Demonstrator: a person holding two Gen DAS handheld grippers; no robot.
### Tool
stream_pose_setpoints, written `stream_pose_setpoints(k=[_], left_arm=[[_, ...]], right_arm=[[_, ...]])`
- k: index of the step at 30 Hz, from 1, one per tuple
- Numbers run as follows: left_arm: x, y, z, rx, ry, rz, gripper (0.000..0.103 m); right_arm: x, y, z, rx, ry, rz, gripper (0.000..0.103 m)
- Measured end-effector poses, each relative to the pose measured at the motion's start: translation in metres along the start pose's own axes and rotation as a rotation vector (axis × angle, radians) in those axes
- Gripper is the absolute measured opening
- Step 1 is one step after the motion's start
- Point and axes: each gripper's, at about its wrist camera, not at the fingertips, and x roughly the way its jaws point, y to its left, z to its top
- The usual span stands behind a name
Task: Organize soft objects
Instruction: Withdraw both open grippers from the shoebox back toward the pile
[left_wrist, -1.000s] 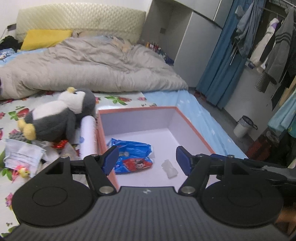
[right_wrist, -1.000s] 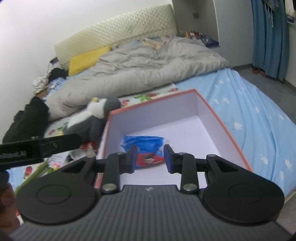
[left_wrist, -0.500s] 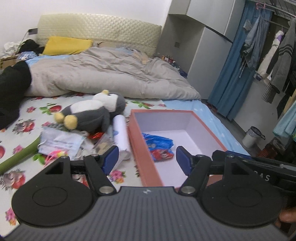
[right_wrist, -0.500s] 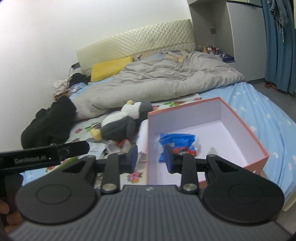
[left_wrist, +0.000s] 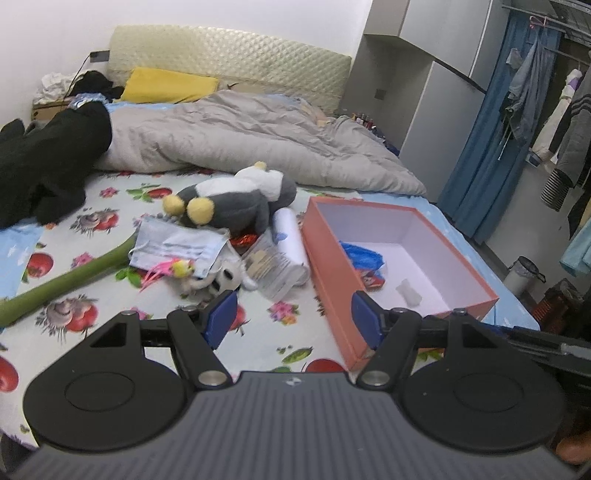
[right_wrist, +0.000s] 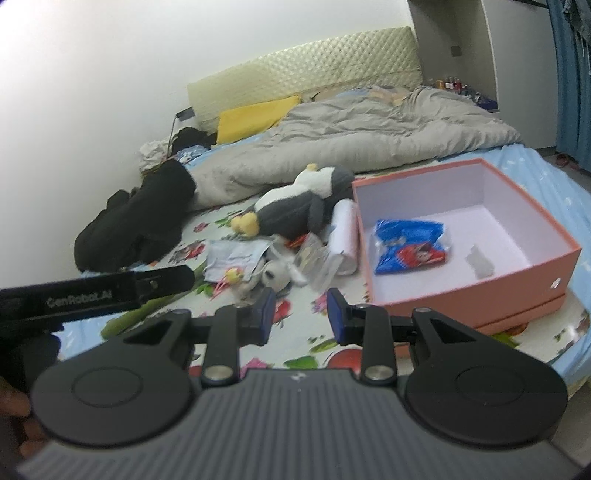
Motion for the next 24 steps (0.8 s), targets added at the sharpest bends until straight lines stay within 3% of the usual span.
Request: stream_pose_setpoints(k=[11, 24], left_arm=[[-0.001, 0.038, -0.037, -0.044, -0.004, 0.040, 0.073], [0.005, 0.045, -0.058, -0.022, 0.002, 0.072, 0.080]], right_arm=[[0.010, 0.022, -0.043, 0.003, 0.010, 0.028, 0.034], [0.021, 0.026, -0.063, -0.030, 0.015, -0.010, 0.034]])
